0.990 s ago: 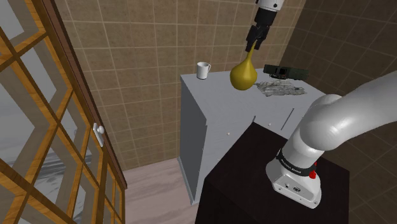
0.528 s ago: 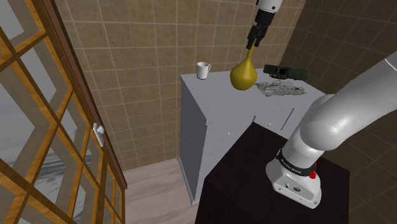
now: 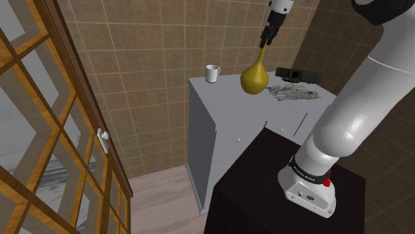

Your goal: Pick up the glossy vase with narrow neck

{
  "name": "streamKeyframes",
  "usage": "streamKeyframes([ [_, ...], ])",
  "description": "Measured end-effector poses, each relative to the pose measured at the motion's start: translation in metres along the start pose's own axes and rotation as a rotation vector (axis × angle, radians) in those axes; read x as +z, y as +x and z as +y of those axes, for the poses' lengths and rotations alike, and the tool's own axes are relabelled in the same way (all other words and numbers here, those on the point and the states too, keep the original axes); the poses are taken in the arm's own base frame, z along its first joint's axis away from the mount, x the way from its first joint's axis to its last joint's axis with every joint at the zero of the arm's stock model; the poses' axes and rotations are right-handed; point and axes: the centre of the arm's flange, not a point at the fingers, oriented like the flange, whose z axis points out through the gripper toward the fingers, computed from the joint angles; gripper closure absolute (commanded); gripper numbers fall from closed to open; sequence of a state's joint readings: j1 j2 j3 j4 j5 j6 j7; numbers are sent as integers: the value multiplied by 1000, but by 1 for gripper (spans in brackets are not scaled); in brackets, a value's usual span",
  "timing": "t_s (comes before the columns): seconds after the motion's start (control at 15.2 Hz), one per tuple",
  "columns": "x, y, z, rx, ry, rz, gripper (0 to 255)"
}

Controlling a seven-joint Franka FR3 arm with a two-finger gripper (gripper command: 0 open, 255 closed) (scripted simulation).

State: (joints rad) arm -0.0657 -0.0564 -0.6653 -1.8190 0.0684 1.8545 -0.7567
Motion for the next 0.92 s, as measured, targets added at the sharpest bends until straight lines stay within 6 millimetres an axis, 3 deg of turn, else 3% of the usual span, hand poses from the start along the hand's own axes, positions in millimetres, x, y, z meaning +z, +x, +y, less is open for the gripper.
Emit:
streamKeyframes([
  [0.4, 7, 23, 59, -20, -12, 15, 0],
  [0.86, 41, 20, 63, -23, -13, 16, 0],
  [0.92, 43, 20, 63, -23, -13, 16, 255],
])
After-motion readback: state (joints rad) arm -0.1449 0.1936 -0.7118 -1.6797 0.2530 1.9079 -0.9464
